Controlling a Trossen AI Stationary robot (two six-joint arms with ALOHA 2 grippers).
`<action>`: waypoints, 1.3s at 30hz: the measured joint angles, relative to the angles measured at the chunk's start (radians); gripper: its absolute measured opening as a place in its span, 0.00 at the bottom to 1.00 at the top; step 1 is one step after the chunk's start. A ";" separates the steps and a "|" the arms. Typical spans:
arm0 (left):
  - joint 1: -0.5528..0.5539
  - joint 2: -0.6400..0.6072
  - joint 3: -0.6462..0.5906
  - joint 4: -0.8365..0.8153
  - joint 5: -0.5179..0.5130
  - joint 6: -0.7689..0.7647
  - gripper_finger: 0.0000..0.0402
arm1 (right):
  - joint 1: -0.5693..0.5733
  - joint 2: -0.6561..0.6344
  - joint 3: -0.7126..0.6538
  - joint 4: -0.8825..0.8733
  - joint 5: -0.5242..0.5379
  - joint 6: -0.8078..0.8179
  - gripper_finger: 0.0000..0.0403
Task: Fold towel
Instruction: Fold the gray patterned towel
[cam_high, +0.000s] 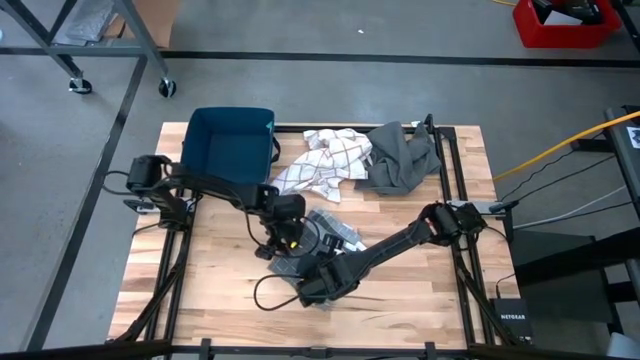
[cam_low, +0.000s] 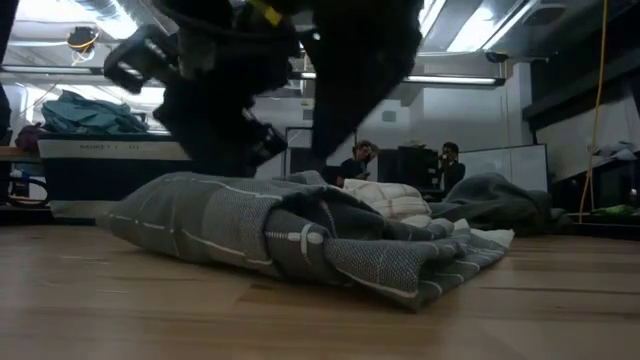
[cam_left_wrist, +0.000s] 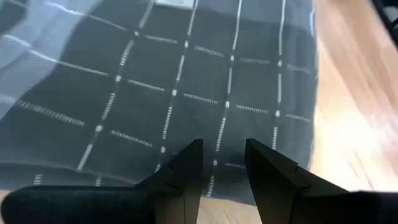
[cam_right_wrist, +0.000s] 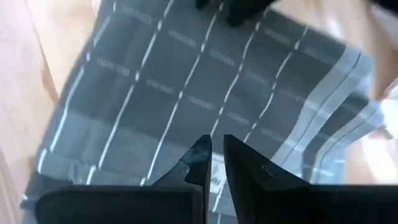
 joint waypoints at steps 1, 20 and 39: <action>0.000 0.011 0.000 0.001 0.000 0.010 0.28 | 0.001 0.000 -0.020 0.017 -0.013 0.001 0.12; 0.069 -0.098 0.000 -0.044 0.001 0.010 0.28 | 0.057 -0.109 -0.157 0.177 0.012 0.058 0.12; 0.145 -0.761 0.001 -0.339 -0.058 -0.097 0.28 | 0.243 -0.613 -0.236 -0.136 0.618 0.089 0.12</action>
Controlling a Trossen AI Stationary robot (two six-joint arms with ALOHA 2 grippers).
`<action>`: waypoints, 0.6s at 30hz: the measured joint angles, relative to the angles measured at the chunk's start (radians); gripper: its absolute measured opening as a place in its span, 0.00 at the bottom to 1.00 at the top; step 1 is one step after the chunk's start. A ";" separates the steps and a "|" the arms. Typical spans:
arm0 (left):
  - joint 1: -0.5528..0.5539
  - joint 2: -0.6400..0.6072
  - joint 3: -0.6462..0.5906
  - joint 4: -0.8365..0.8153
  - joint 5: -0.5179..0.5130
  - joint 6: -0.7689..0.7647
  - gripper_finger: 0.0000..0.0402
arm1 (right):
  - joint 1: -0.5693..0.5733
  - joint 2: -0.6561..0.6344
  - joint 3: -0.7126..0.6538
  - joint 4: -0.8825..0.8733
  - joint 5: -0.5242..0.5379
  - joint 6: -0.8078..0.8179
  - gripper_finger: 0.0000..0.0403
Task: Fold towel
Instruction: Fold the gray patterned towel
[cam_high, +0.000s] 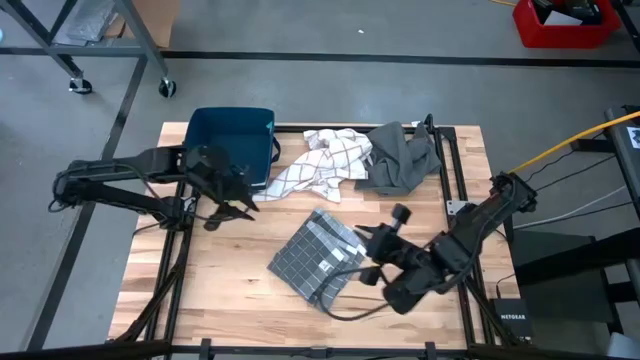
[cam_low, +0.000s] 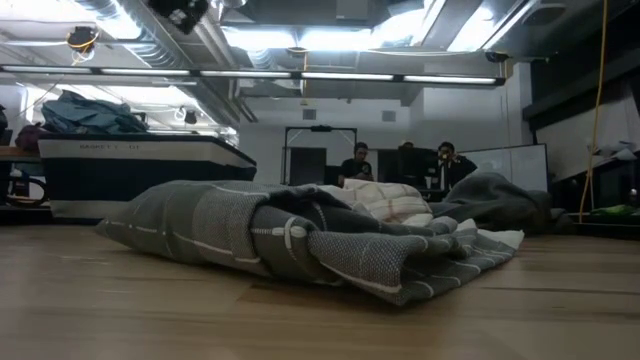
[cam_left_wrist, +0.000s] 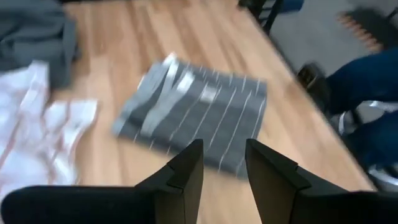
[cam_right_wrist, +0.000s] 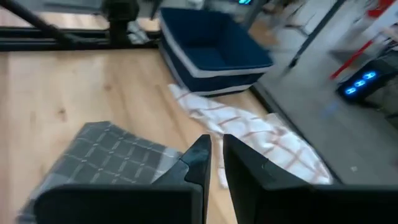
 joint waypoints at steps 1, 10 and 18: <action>0.002 -0.016 0.000 -0.040 -0.015 0.009 0.28 | 0.017 -0.018 -0.041 -0.002 0.034 0.042 0.12; 0.042 -0.037 0.000 -0.139 -0.076 0.087 0.28 | 0.097 -0.252 -0.567 0.003 0.351 0.664 0.12; 0.145 0.046 0.000 0.019 -0.075 0.141 0.28 | 0.038 -0.321 -0.880 0.297 0.440 1.063 0.12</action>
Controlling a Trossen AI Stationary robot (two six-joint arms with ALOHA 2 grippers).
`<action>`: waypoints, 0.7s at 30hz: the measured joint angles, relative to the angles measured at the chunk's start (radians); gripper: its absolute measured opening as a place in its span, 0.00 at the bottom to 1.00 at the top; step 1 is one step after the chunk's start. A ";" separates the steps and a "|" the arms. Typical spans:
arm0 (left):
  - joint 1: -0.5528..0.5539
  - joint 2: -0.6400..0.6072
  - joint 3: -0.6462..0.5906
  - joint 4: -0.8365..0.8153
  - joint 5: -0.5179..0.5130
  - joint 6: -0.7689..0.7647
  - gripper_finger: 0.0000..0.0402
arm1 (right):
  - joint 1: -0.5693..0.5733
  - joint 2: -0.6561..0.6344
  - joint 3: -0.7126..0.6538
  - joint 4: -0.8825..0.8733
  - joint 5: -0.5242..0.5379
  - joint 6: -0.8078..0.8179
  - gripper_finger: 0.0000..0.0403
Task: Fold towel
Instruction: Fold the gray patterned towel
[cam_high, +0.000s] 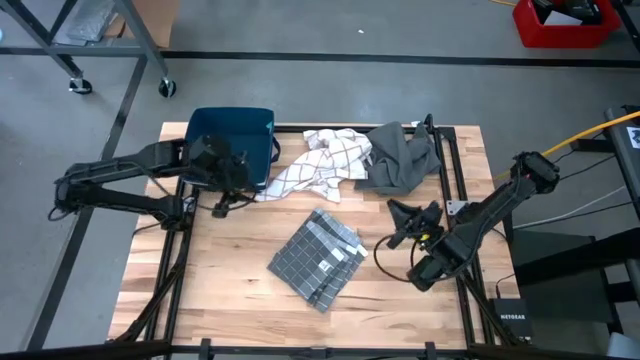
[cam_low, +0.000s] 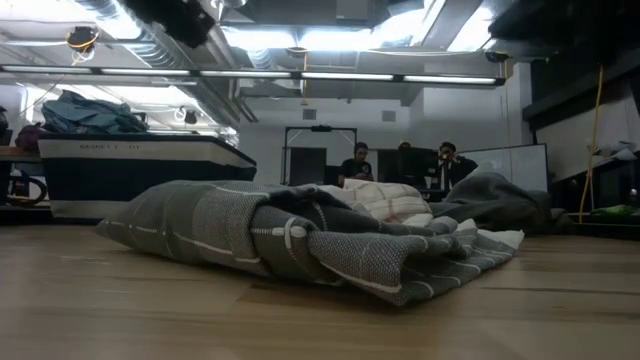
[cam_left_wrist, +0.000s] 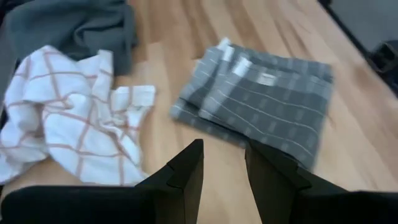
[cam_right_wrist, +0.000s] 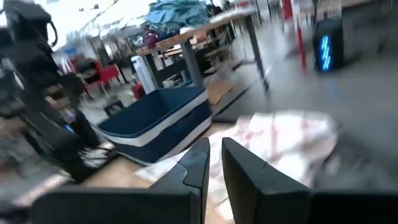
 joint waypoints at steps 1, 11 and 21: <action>0.014 0.013 0.000 0.013 0.000 -0.001 0.28 | -0.002 0.004 -0.023 0.092 -0.014 0.003 0.12; 0.064 0.092 0.000 0.048 0.046 -0.032 0.28 | -0.005 0.079 -0.066 0.763 -0.185 -0.488 0.11; 0.065 0.099 0.000 0.060 0.049 -0.030 0.28 | -0.219 0.082 -0.064 1.609 -1.059 -1.668 0.01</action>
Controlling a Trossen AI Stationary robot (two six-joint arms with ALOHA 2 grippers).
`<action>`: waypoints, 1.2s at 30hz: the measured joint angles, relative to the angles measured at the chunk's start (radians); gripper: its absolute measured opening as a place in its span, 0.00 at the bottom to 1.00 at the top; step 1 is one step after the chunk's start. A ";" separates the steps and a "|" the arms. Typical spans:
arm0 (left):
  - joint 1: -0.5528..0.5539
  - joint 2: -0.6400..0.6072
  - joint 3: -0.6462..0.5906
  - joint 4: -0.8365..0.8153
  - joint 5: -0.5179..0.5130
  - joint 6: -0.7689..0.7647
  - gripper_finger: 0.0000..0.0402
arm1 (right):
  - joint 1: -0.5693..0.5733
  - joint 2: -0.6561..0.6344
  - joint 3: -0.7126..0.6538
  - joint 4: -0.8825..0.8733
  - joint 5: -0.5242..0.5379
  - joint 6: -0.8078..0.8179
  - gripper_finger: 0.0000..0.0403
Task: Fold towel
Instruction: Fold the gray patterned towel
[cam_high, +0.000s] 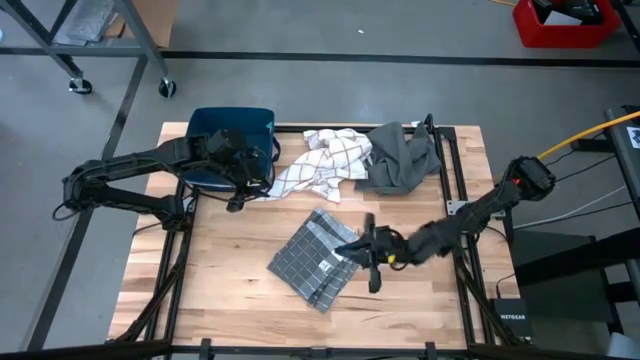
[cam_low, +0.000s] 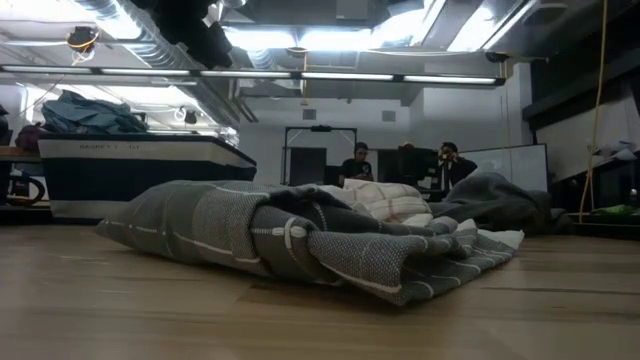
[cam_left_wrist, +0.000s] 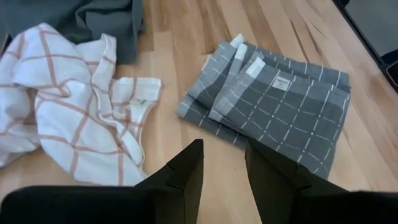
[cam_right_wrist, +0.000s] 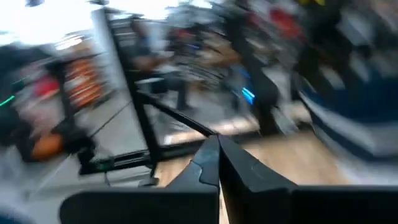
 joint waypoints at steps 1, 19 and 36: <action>0.000 0.000 0.000 -0.007 0.000 0.002 0.28 | -0.024 0.000 0.000 0.008 -0.064 -0.063 0.02; -0.011 0.008 0.000 -0.058 0.056 0.139 0.28 | -0.230 0.000 -0.001 -0.571 -0.097 0.706 0.08; -0.056 0.052 0.000 -0.175 0.056 0.371 0.28 | -0.238 0.000 -0.001 -0.451 -0.109 0.597 0.08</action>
